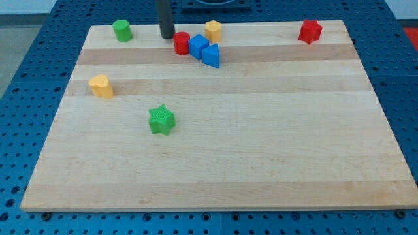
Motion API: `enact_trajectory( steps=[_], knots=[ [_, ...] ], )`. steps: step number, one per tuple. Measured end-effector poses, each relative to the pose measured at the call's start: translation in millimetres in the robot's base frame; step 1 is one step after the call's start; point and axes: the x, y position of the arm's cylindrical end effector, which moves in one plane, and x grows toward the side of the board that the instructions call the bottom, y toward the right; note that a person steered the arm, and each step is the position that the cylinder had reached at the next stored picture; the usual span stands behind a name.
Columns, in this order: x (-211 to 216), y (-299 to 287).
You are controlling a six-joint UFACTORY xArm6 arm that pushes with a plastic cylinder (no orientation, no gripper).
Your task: Push the red circle towards the green star
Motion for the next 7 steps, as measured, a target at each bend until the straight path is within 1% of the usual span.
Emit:
enact_trajectory(
  steps=[1,2,4,5,7],
  knots=[
    [-0.6,21.2],
    [16.8,23.2],
    [72.4,23.1],
    [77.2,16.0],
    [113.0,-5.3]
  ],
)
